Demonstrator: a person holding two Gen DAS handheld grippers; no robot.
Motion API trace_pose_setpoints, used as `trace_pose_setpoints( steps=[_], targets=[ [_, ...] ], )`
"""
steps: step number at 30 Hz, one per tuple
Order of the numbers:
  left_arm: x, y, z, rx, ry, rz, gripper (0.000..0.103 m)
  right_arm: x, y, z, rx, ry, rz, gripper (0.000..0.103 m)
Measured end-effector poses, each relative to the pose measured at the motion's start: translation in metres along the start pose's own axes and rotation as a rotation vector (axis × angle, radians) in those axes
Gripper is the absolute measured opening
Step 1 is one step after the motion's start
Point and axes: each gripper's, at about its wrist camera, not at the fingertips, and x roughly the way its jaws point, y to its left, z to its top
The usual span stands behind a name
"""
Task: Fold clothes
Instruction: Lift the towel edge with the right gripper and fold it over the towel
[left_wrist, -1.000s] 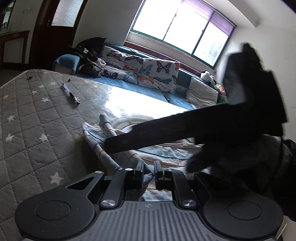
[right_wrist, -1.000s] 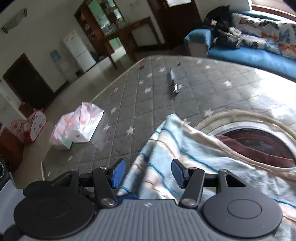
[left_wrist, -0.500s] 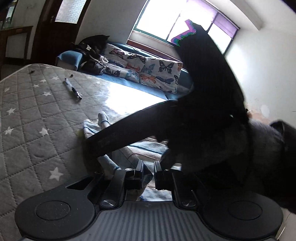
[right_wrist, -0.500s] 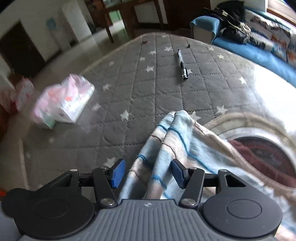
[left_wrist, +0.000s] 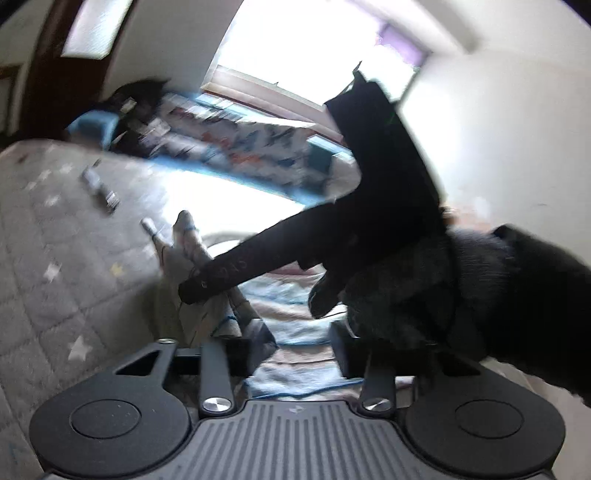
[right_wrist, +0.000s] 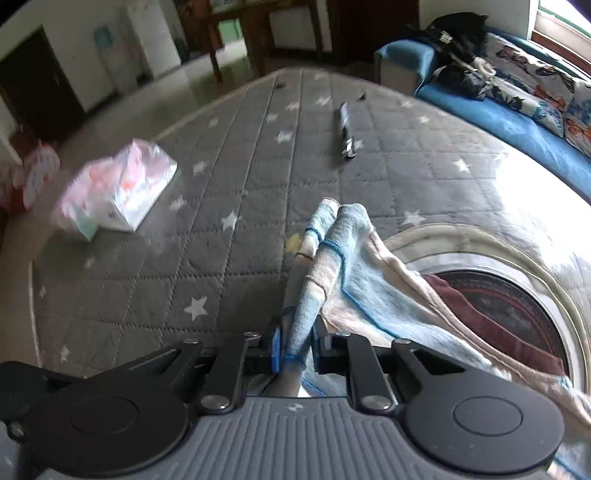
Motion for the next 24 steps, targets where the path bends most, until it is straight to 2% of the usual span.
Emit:
trace_pose_setpoints(
  steps=[3,7,13,24],
  targets=[
    [-0.016,-0.004,-0.002,0.055,-0.037,-0.048,0.066,-0.018,-0.018,-0.012,0.056,-0.058,-0.005,0.01],
    [-0.02,-0.003,-0.002,0.053,-0.044,-0.029,0.073,-0.044,-0.043,-0.029,0.124,-0.115,-0.01,0.008],
    [-0.003,-0.001,0.0,0.016,0.011,0.027,0.073,-0.079,-0.082,-0.062,0.188,-0.172,-0.046,0.008],
    [0.042,-0.018,0.0,0.026,0.103,0.061,0.073,-0.12,-0.157,-0.118,0.319,-0.237,-0.086,0.008]
  ],
)
